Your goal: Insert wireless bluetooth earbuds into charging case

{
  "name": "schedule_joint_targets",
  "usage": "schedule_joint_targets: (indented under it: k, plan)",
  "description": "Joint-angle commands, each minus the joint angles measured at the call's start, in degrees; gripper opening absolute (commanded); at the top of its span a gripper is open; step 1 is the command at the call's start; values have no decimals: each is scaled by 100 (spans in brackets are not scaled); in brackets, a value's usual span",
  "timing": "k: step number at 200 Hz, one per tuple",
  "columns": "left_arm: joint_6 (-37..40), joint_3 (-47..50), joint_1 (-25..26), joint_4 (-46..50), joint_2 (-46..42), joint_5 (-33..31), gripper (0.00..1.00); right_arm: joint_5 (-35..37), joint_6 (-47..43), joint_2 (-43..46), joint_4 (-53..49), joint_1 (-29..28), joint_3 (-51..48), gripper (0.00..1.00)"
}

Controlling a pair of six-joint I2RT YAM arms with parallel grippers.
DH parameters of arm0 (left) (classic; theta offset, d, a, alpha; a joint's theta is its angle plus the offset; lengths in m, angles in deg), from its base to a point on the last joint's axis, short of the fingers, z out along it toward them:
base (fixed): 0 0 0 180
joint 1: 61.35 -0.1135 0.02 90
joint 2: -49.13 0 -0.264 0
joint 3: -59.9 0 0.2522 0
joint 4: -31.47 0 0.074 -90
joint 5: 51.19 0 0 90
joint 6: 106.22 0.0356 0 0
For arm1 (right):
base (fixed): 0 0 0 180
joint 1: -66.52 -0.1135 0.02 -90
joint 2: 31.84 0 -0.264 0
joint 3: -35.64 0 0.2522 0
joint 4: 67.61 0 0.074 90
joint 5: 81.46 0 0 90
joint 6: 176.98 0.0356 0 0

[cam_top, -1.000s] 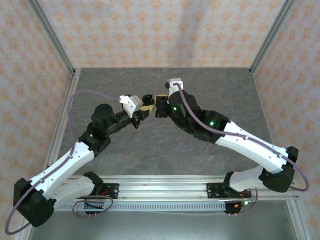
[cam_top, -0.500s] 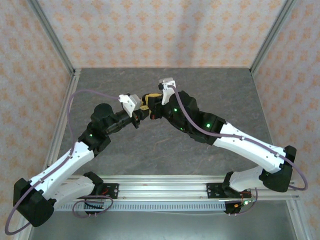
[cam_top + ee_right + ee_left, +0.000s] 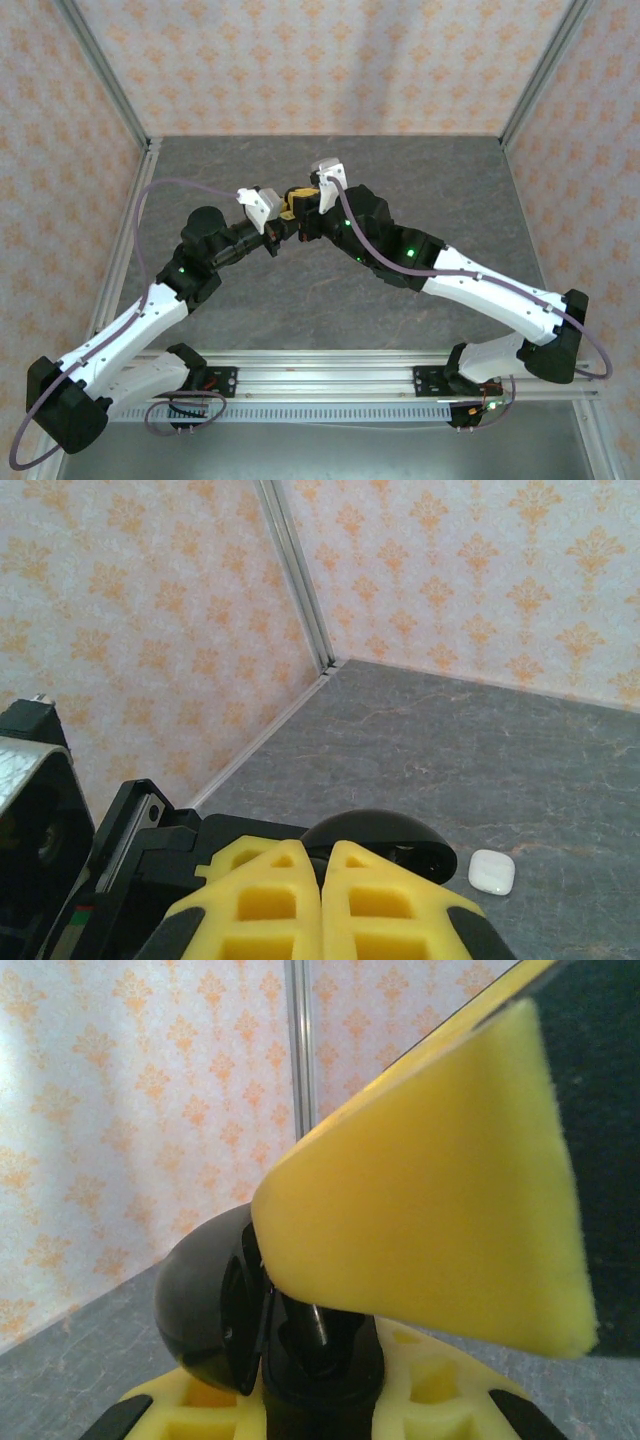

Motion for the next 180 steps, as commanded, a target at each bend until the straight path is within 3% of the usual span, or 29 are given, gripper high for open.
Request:
schedule_joint_targets:
  k: [1,159,180]
  plan:
    - [-81,-213,56,-226,-106,77,0,184,-218,2,-31,-38,-84,3]
    - [-119,-251,52,-227,-79,78,0,245,-479,65,-652,-31,139,3]
    - [-119,-256,56,-227,-81,78,0,121,-338,48,-780,-30,134,11]
